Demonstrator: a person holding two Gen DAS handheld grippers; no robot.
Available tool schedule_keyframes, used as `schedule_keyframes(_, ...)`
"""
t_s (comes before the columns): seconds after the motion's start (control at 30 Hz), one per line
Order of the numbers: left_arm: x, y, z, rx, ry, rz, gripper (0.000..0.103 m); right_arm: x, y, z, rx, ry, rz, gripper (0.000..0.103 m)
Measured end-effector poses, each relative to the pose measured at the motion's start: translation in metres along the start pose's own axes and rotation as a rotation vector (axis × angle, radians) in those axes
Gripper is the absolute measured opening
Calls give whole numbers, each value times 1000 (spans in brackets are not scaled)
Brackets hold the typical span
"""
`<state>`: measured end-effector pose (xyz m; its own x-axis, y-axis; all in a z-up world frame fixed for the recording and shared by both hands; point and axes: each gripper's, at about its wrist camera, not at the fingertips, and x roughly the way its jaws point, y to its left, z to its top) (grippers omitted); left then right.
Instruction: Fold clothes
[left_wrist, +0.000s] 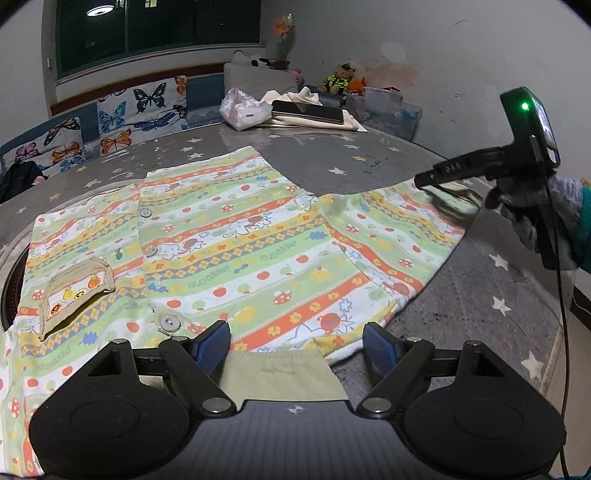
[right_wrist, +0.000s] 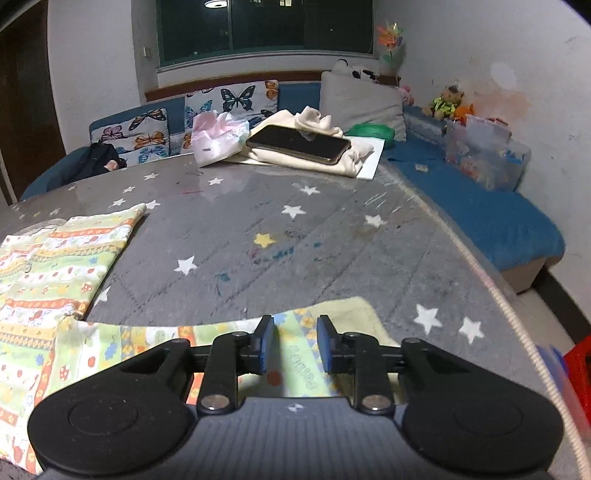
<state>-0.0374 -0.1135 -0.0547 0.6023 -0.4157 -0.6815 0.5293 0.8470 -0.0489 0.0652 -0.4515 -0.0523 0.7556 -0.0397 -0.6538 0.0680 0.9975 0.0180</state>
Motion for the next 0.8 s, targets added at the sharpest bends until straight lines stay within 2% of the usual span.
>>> schedule_keyframes(0.03, -2, 0, 0, -3, 0, -6, 82, -2, 2, 1, -11, -9, -14, 28)
schedule_keyframes(0.1, -4, 1, 2, -12, -1, -20, 82, -9, 10, 1, -36, -22, 23, 32)
schedule_keyframes(0.17, -5, 1, 1, -15, -2, -23, 82, -18, 22, 0, -68, -34, 78, 43)
schedule_keyframes(0.23, -6, 2, 0, -18, -2, -27, 82, -22, 35, -3, -90, -27, 130, 46)
schedule_keyframes(0.27, -6, 1, 0, -19, -3, -28, 82, -22, 38, -4, -96, -24, 138, 51)
schedule_keyframes(0.4, -13, 3, 1, -28, -7, -30, 82, -12, 45, -13, -101, 8, 120, 54)
schedule_keyframes(0.5, -21, 7, 4, -36, -26, -15, 85, -15, 42, -14, -81, 6, 125, 60)
schedule_keyframes(0.57, -22, 12, 6, -50, -25, -2, 86, -22, 42, -15, -83, -16, 141, 71)
schedule_keyframes(0.67, -21, 18, 9, -79, -18, 18, 87, -27, 44, -17, -83, -39, 154, 81)
schedule_keyframes(0.8, -15, 25, 11, -134, 18, 35, 90, -19, 45, -25, -74, -24, 146, 83)
